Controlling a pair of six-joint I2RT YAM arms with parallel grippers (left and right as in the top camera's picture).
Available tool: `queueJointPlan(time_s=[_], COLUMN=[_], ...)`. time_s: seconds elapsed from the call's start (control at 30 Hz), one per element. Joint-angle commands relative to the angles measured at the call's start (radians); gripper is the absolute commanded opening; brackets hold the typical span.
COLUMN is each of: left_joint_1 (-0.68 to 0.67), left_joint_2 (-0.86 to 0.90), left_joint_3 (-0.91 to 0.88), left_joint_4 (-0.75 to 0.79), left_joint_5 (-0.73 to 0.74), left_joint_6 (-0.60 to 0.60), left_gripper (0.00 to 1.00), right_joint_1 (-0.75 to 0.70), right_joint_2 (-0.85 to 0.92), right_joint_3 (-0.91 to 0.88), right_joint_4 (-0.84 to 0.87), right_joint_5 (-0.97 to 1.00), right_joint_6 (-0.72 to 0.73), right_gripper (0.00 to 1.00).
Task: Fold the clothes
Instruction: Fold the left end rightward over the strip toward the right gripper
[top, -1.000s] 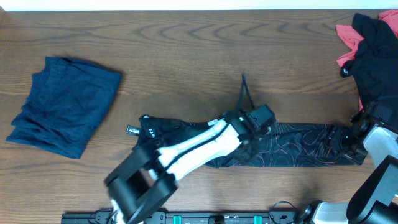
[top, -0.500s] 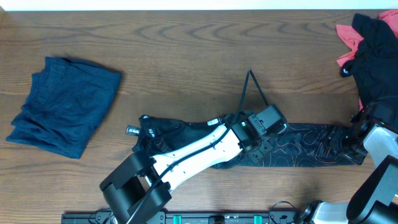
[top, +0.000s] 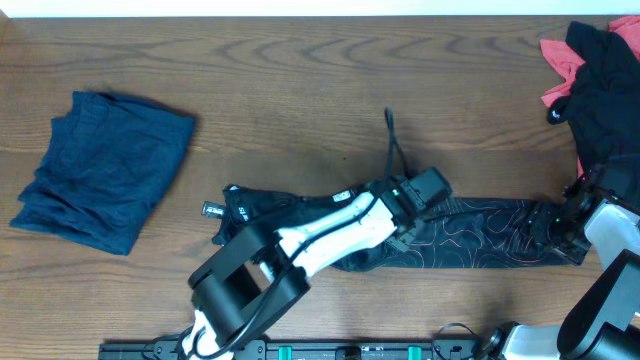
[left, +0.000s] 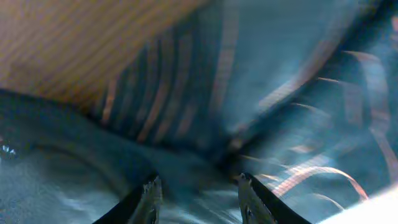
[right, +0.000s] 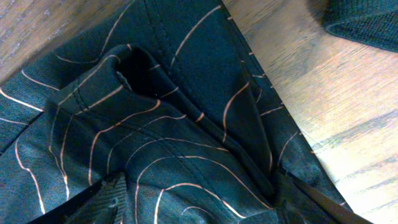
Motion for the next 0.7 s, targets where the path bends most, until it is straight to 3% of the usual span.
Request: queueJointPlan(time_s=[0.0,0.23,0.3,0.43,0.67], left_joint_1=[0.031,0.049,0.047,0.047,0.047], left_joint_2=[0.019,0.022,0.022,0.022,0.016], left_joint_3=[-0.008,-0.008,-0.008,-0.008,-0.007], left_joint_4=[0.003,0.0,-0.001,0.0,-0.001], left_joint_5=[-0.032,-0.031,-0.031,-0.031,0.015], left_joint_6=[-0.111,-0.184,-0.184,-0.184,-0.179], left_gripper=[0.42,0.39,0.21,0.09,0.06], right_joint_1=[-0.013,-0.013,-0.013,-0.013,-0.013], right_joint_2=[0.029,0.029,0.029,0.029,0.029], right_joint_3=[-0.017,-0.017,-0.017,-0.016,-0.016], right_joint_4=[-0.01,-0.01,-0.01,-0.01,-0.01], right_joint_5=[-0.008,-0.008,-0.008,-0.008,-0.008], right_joint_6=[-0.002,-0.002,-0.002,-0.002,-0.002], right_gripper=[0.74,0.73,0.73,0.73,0.73])
